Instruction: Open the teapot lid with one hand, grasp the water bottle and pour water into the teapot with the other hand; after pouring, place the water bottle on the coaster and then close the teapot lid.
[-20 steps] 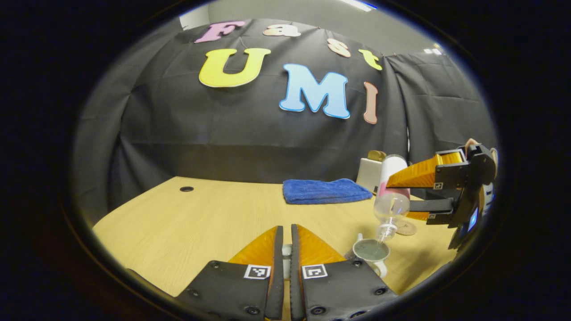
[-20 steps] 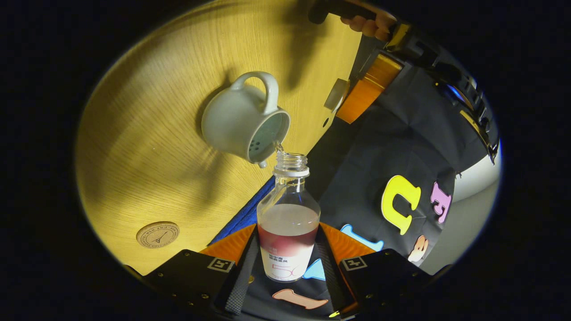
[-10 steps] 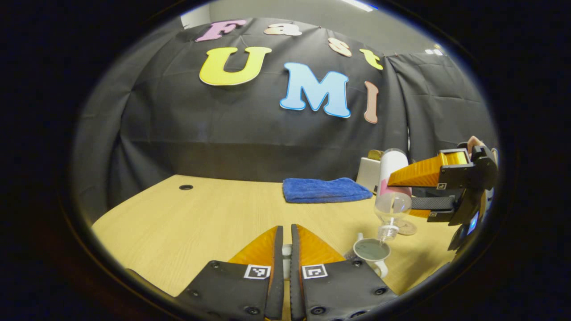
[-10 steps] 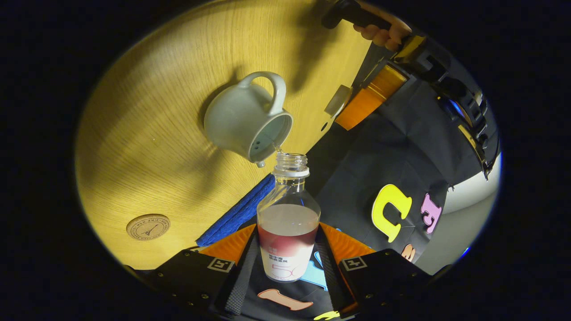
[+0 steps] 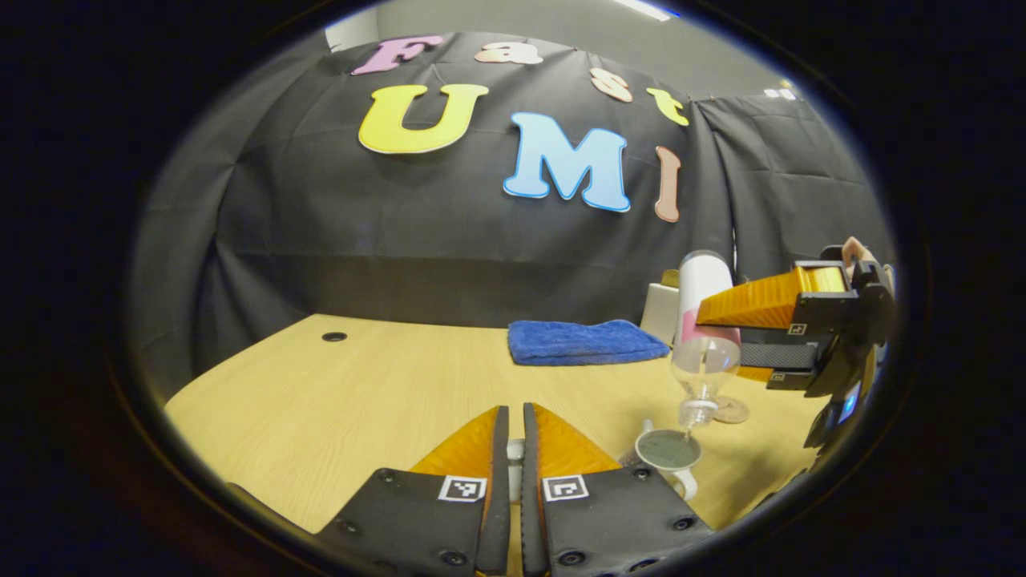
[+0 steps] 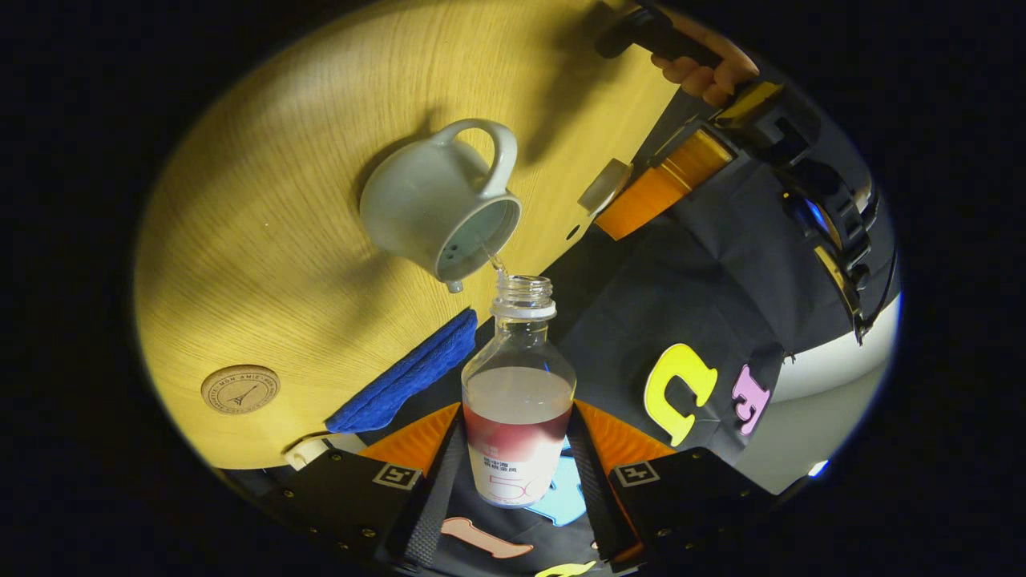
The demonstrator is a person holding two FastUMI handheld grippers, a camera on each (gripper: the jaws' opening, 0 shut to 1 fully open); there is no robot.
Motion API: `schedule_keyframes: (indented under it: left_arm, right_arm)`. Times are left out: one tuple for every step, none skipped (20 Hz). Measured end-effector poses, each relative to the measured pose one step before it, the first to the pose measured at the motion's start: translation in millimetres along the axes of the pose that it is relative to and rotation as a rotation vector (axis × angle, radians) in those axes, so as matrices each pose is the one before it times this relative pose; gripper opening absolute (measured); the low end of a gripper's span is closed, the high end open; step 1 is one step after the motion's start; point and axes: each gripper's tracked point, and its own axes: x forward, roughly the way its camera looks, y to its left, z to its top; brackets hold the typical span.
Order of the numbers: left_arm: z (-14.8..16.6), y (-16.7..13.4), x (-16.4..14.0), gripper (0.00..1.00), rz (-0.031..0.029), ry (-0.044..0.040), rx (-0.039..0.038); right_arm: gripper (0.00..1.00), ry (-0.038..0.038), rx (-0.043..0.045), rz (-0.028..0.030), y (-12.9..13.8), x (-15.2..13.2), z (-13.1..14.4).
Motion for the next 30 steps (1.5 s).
schedule_keyframes:
  left_arm:
    - [-0.10, -0.09, 0.57, 0.12, -0.00006, 0.00125, -0.00061]
    - [-0.67, 0.64, -1.12, 0.12, 0.00098, 0.00128, -0.00050]
    - [-1.27, 0.29, 0.74, 0.12, 0.00017, 0.00077, -0.00029]
    - [0.56, 0.41, -0.45, 0.12, 0.00148, 0.00067, 0.00011]
    - [-0.20, 0.45, 0.20, 0.12, 0.00031, 0.00015, 0.00033]
    - [0.20, 0.42, -0.20, 0.12, 0.00068, -0.00022, -0.00016]
    - [-1.46, -0.81, -0.70, 0.12, -0.00020, 0.00037, 0.00090]
    - [0.57, 0.21, -0.45, 0.12, -0.00022, 0.00051, 0.00045]
    - [0.21, 0.74, 1.03, 0.12, -0.00013, 0.00032, 0.00012]
    - [0.56, 0.50, -0.13, 0.12, 0.00136, 0.00115, 0.00049]
    - [-0.51, -0.41, 0.11, 0.12, 0.00071, 0.00007, -0.00005]
    - [-0.56, 0.33, -0.86, 0.12, 0.00140, 0.00020, 0.00012]
    - [-0.04, 1.22, -0.53, 0.12, 0.00046, -0.00017, -0.00103]
    - [0.14, 0.16, 0.24, 0.12, 0.00047, 0.00047, -0.00098]
    - [-0.18, -0.37, 0.44, 0.12, -0.00065, 0.00002, -0.00176]
    - [0.76, -0.28, 0.10, 0.12, -0.00061, 0.00069, -0.00114]
    - [-1.84, -0.05, -0.16, 0.12, -0.00024, 0.00082, -0.00058]
    - [0.56, 0.04, -1.38, 0.12, -0.00116, -0.00021, -0.00208]
    - [-0.54, -0.31, 0.46, 0.12, -0.00134, 0.00033, -0.00107]
    - [0.08, -0.77, 0.01, 0.12, -0.00132, 0.00024, -0.00037]
    - [-0.36, -0.09, -0.16, 0.12, -0.00175, 0.00012, -0.00021]
    - [1.23, 0.32, -0.85, 0.12, 0.00093, -0.00210, 0.00008]
    - [0.79, 1.50, -1.45, 0.12, 0.00298, -0.00187, 0.00291]
    - [0.41, 1.83, -0.39, 0.12, 0.00475, -0.00153, 0.00235]
    - [0.05, 0.44, 0.16, 0.12, 0.00362, -0.00123, 0.00166]
    - [0.09, 1.50, -0.25, 0.12, 0.00303, 0.00028, -0.00040]
    - [-1.01, 0.84, -0.46, 0.12, 0.00365, 0.00025, -0.00059]
    - [0.08, 0.84, -0.17, 0.12, 0.00275, 0.00095, -0.00120]
    - [0.19, 0.58, -0.60, 0.12, 0.00212, -0.00044, -0.00208]
    - [0.63, -0.46, -0.34, 0.12, 0.00261, -0.00009, 0.00028]
  right_arm:
    - [0.72, -0.00044, -0.01608, -0.00389, -1.31, -0.46, -0.36]
    - [0.72, -0.00215, -0.00916, -0.00523, 0.24, 0.38, 1.14]
    - [0.72, -0.00248, -0.00131, 0.00085, 0.27, 0.24, -0.05]
    - [0.72, -0.00012, 0.00338, -0.00021, 0.43, 0.53, 0.29]
    - [0.69, -0.00018, 0.00006, -0.00006, -0.56, 0.14, 0.05]
    - [0.72, 0.00346, -0.00221, -0.00424, -1.46, -0.01, -0.58]
    - [0.72, 0.00012, -0.00605, -0.00310, -1.25, -0.59, -0.29]
    - [0.72, -0.00001, -0.00401, -0.00232, 1.30, 0.09, 0.77]
    - [0.72, -0.00427, -0.00419, 0.00193, 1.21, 0.09, 1.56]
    - [0.72, -0.00506, -0.00301, 0.00249, 0.22, 0.24, 2.07]
    - [0.72, -0.00489, -0.00370, 0.00526, 1.12, -0.16, 0.91]
    - [0.72, -0.00191, -0.00527, -0.00062, -0.40, 0.33, 0.42]
    - [0.72, -0.00080, -0.00671, -0.00047, -0.74, -0.46, 0.19]
    - [0.72, -0.00099, -0.00827, -0.00554, -0.96, -0.15, 0.79]
    - [0.72, -0.00296, -0.01133, -0.00518, -1.49, -0.24, 1.53]
    - [0.72, -0.00128, -0.01282, -0.00490, -1.73, -0.44, 0.93]
    - [0.72, -0.00140, -0.00907, -0.00042, -1.64, -1.53, 0.46]
    - [0.72, -0.00071, -0.00529, -0.00130, 1.31, 1.46, -0.67]
    - [0.72, 0.00091, -0.00136, 0.00549, 0.82, -0.60, -0.26]
    - [0.72, 0.00034, 0.00983, 0.00795, 1.99, 0.46, 0.10]
    - [0.72, 0.00023, 0.01792, 0.01339, 2.13, 0.41, -0.52]
    - [0.72, 0.00248, 0.01765, 0.01130, 4.32, 0.22, -0.55]
    - [0.72, 0.00275, 0.01670, 0.00814, 2.82, 0.27, -0.73]
    - [0.72, 0.00109, 0.02061, 0.00924, 2.81, 0.41, -0.60]
    - [0.72, 0.00082, 0.02438, 0.01010, 3.15, 0.11, -1.50]
    - [0.72, -0.00071, 0.02827, 0.00759, 2.19, 0.10, -0.58]
    - [0.72, 0.00196, 0.02788, 0.00599, 1.56, -0.38, -1.62]
    - [0.72, 0.00205, 0.02591, 0.00628, 0.94, 0.00, -1.27]
    - [0.72, -0.00215, 0.02876, 0.00617, 1.54, 1.06, 0.73]
    - [0.72, -0.00562, 0.03533, 0.01246, 3.16, 0.54, 1.48]
